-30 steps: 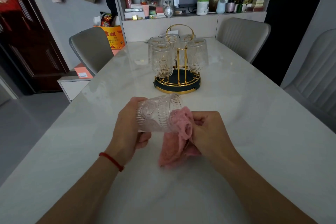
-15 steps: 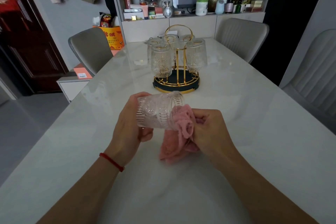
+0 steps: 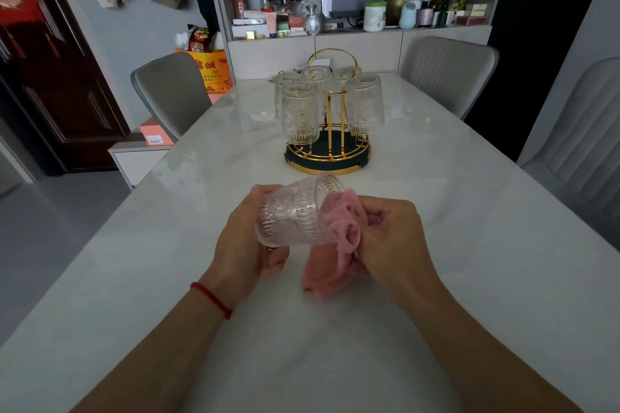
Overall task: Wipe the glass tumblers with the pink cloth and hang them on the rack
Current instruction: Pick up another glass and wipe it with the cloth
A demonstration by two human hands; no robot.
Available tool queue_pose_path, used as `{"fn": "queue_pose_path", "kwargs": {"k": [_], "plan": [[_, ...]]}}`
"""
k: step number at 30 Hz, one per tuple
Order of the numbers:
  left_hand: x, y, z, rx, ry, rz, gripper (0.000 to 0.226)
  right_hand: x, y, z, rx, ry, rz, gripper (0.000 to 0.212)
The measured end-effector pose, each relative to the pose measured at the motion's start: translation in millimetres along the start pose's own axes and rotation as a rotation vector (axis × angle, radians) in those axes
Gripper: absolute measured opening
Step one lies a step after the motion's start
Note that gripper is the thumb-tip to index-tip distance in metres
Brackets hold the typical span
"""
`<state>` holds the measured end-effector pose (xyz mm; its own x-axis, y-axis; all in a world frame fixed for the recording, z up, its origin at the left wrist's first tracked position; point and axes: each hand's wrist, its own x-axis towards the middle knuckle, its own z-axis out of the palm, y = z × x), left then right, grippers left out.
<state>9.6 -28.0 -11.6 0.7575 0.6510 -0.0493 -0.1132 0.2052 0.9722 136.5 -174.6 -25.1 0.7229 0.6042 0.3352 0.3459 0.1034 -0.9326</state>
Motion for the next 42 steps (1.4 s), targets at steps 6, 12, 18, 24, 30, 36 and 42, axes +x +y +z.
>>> {"fn": "queue_pose_path", "kwargs": {"k": [6, 12, 18, 24, 30, 36, 42], "plan": [[1.9, 5.1, -13.2, 0.207, -0.04, -0.309, 0.056, -1.1, -9.3, -5.9, 0.028, -0.157, -0.114, 0.044], [-4.1, 2.6, 0.8, -0.094, -0.137, -0.181, 0.038, 3.1, -3.8, -1.0, 0.067, 0.06, 0.141, 0.015], [-0.2, 1.3, -3.2, 0.156, 0.044, -0.164, 0.052, 1.5, -8.6, -6.9, -0.02, -0.127, -0.063, 0.044], [-5.0, 2.4, 1.9, -0.07, -0.105, -0.181, 0.045, 3.3, -3.6, -3.5, 0.054, 0.044, 0.079, 0.024], [-2.0, 3.2, -8.1, 0.187, -0.017, -0.216, 0.062, 1.6, -9.9, -6.8, 0.005, -0.148, -0.108, 0.047], [-4.9, 5.2, -14.3, 0.225, -0.157, -0.38, 0.064, 1.5, -5.0, -4.6, -0.079, -0.011, -0.097, 0.025], [-2.1, 1.5, 1.2, -0.01, -0.058, -0.103, 0.028, 0.7, 1.1, -0.3, 0.032, 0.038, 0.059, 0.023]]}}
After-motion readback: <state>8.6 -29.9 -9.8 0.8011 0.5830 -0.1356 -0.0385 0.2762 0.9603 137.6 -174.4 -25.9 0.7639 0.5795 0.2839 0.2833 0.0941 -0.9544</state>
